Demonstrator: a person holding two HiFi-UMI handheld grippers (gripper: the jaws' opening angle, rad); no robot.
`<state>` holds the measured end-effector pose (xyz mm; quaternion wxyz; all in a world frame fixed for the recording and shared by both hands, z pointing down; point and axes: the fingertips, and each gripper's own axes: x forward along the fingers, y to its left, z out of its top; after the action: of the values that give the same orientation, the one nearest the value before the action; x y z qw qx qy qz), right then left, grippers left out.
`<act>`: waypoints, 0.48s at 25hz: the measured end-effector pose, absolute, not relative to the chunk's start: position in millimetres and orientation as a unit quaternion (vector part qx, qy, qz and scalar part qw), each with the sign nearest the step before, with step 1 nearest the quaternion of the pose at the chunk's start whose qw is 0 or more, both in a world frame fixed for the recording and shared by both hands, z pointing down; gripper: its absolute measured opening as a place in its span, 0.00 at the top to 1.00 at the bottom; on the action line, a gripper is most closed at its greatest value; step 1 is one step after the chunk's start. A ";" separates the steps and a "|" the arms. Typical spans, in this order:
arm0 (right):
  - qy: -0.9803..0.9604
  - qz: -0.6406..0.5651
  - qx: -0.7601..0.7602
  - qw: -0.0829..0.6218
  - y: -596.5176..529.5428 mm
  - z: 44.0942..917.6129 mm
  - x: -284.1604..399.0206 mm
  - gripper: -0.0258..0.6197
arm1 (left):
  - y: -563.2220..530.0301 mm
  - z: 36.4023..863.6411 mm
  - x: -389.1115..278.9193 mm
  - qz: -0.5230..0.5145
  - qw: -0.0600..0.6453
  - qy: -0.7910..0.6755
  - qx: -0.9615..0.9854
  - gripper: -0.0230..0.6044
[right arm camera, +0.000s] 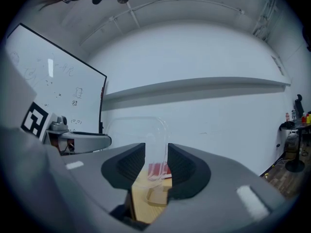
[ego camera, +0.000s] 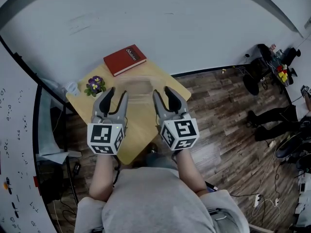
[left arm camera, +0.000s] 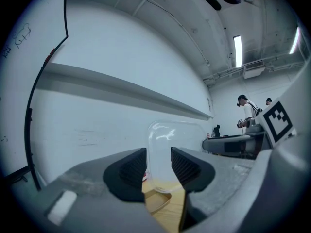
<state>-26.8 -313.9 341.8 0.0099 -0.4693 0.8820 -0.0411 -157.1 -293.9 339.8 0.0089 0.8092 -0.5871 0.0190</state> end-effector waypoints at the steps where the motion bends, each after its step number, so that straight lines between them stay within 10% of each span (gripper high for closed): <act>1: 0.882 -0.039 -0.470 0.011 -311.4 340.5 -26.0 0.74 | -291.5 338.5 -156.2 0.018 0.006 -0.587 0.810 0.71; 12: 0.879 -0.016 -0.475 0.021 -288.4 332.2 -16.4 0.74 | -268.8 332.3 -146.7 0.008 -0.012 -0.586 0.810 0.71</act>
<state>-16.4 -288.4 332.2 0.0214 -0.4754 0.8793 -0.0164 -146.7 -268.8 332.3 -0.0123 0.8102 -0.5860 0.0076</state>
